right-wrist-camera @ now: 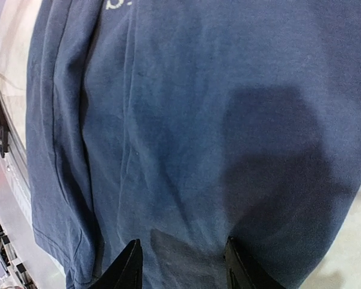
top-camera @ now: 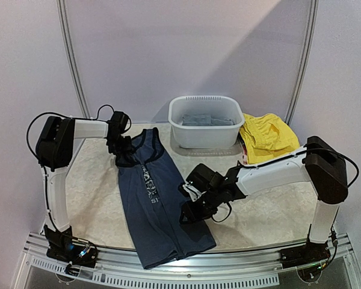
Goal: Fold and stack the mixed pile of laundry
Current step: Rotate the rectangle-folded tank top at the center of the board.
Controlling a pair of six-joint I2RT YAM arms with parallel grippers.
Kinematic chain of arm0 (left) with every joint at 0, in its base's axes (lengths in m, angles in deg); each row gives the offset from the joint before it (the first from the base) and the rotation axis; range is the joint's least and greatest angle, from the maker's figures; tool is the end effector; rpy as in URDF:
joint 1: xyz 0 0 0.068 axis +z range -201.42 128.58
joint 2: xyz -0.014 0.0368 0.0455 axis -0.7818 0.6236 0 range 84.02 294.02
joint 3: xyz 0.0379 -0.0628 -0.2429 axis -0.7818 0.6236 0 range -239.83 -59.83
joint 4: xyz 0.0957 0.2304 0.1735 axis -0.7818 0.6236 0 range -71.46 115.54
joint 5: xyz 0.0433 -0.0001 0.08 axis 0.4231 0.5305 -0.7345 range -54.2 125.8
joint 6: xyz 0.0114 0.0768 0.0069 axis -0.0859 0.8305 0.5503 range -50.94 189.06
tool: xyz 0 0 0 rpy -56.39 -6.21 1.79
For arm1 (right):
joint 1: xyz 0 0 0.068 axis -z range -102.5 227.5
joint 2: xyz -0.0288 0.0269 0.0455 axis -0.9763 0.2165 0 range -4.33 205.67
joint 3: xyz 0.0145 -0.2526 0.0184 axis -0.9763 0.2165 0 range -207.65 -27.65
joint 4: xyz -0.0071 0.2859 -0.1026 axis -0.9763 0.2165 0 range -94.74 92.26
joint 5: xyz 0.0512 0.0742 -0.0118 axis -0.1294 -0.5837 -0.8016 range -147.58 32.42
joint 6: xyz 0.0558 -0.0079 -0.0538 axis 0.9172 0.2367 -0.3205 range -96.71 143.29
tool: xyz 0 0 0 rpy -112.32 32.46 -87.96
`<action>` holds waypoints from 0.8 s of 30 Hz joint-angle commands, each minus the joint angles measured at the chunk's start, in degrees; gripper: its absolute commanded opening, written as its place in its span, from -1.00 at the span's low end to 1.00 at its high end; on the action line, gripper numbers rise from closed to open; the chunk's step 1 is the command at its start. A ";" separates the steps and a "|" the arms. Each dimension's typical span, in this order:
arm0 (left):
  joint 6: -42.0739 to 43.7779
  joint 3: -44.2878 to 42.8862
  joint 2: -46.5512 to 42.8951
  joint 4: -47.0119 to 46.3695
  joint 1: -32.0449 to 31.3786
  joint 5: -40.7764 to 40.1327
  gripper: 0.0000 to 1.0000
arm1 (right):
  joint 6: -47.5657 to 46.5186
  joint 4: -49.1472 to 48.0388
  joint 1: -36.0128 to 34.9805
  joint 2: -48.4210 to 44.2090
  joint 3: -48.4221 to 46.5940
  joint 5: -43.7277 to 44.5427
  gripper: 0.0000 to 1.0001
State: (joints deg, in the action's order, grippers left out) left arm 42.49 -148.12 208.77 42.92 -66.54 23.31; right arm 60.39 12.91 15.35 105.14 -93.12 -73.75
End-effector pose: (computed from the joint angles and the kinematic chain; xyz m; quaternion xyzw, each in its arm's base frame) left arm 0.4824 -0.1153 0.0687 -0.1232 0.9545 0.0094 0.2713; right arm 0.1784 0.3773 0.0642 -0.2418 0.9296 0.2729 0.0532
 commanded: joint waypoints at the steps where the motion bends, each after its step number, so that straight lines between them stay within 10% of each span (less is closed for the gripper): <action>1: 2.55 4.35 -7.93 1.30 -0.97 -3.00 -0.31 | -2.00 9.75 -0.18 -1.68 -0.99 4.81 -0.03; 12: 5.05 12.14 -19.70 2.84 -3.78 -7.72 0.14 | -6.20 14.61 4.21 -8.66 -3.34 10.10 0.25; 24: 3.83 16.90 -19.67 0.14 -5.52 -2.27 -0.02 | -7.65 13.78 7.75 -7.52 -2.20 10.06 0.18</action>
State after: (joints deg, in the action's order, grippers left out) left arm 46.41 -132.03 188.33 44.54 -71.24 19.07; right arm 53.70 27.03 22.52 95.39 -96.01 -62.82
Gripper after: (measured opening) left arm 0.497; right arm 0.606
